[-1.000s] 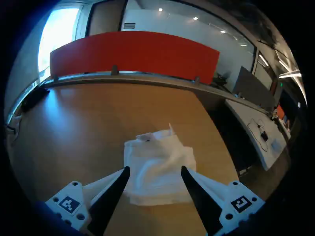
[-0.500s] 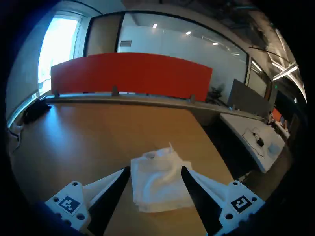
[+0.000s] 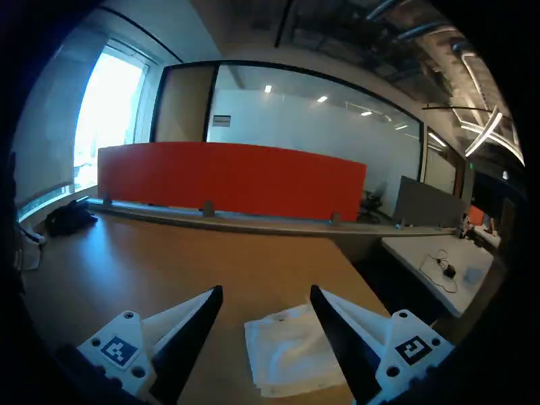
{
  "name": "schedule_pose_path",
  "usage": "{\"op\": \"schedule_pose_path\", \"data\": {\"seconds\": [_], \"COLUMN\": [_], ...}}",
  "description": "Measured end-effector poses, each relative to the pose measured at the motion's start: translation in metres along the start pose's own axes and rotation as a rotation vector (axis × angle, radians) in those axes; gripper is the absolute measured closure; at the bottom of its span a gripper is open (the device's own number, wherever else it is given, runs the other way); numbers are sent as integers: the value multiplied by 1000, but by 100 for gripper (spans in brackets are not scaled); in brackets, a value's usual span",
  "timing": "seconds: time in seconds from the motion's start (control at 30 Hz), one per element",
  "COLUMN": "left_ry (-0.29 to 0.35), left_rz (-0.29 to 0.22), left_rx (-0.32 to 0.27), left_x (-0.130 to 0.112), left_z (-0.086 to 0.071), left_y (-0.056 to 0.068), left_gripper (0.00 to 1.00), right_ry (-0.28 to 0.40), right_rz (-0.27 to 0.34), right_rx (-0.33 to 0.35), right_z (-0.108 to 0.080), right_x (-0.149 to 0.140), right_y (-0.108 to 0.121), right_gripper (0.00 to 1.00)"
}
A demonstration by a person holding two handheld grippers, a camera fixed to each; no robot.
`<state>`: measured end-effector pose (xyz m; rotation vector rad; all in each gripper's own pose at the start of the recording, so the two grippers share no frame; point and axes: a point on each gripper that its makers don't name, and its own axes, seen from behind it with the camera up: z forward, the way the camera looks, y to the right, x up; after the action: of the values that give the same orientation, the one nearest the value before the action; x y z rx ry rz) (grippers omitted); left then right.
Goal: Fold towel
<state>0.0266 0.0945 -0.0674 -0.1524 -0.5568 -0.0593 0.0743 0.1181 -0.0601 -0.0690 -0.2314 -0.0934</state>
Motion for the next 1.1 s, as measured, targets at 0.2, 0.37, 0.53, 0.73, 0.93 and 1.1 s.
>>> {"op": "schedule_pose_path", "data": {"seconds": [0.2,0.37,0.53,0.73,0.93,1.1], "left_ry": [90,159,206,261,300,325], "left_rz": [4,0,1,9,24,29], "left_rx": [35,58,87,109,111,111], "left_x": [22,38,50,64,76,82], "left_z": [-2,-5,-8,-11,-12,-12], "left_y": [-11,-18,-27,-33,-36,-40], "left_gripper": [12,12,12,12,12,12], "right_ry": [44,85,121,136,160,173], "right_rz": [20,31,31,20,12,39], "right_rx": [0,0,18,28,28,22], "right_z": [8,13,17,21,21,20], "right_x": [19,36,49,58,67,71], "right_y": [-14,-30,-51,-72,-90,-95], "right_gripper": [0,0,0,0,0,0]}}
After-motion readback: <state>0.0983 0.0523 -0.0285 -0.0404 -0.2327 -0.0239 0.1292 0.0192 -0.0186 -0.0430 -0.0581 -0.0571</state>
